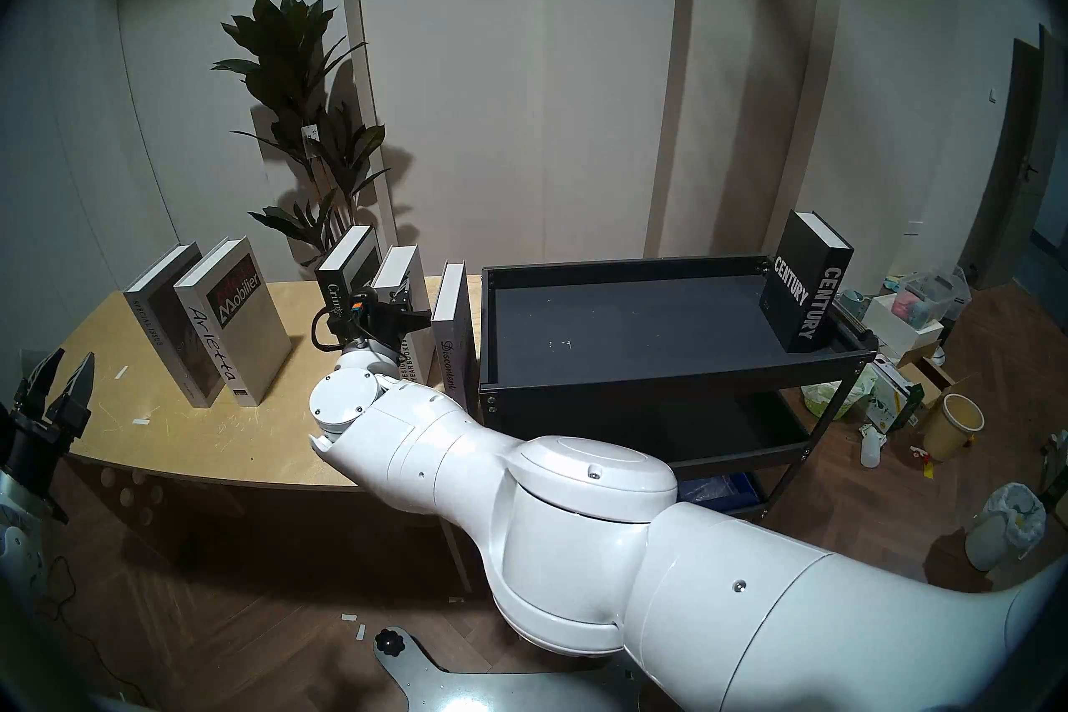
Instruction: Move the books from the display table onto the shelf, standing them upright with spines facing out and tallest at one end
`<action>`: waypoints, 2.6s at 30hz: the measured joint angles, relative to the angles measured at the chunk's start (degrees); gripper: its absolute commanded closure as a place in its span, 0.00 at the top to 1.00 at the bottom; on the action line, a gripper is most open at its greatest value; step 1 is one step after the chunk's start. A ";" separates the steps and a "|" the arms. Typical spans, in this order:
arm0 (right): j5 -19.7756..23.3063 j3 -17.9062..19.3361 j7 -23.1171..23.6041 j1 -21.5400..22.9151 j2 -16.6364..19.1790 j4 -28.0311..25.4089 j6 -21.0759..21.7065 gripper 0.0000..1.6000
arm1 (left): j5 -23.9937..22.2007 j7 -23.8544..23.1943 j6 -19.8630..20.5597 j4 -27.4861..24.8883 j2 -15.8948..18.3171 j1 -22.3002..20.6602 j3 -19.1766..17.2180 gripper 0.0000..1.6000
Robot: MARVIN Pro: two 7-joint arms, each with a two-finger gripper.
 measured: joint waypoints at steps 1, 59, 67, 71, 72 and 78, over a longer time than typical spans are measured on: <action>0.00 -0.06 -0.01 0.19 0.00 -0.12 -0.06 0.00 | -0.08 -0.10 0.01 -0.01 0.02 -0.04 0.00 1.00; -9.72 4.74 -19.96 18.64 13.73 -16.11 -0.53 0.00 | 1.66 4.39 3.14 -0.74 5.53 -4.71 7.15 1.00; -9.72 7.09 -18.50 20.49 19.25 -15.61 0.60 0.00 | 2.03 5.61 4.00 -0.71 6.25 -5.36 8.48 1.00; -9.55 7.72 -17.10 20.91 21.76 -16.30 1.12 0.00 | 2.40 6.16 4.34 -0.66 6.59 -5.65 9.14 1.00; -9.47 7.89 -16.58 20.99 22.53 -16.64 1.26 0.00 | 2.55 6.30 4.40 -0.65 6.69 -5.74 9.34 1.00; -8.27 8.96 -13.09 21.28 26.98 -19.00 1.92 0.00 | 3.58 6.55 4.18 -0.73 7.09 -6.29 10.23 1.00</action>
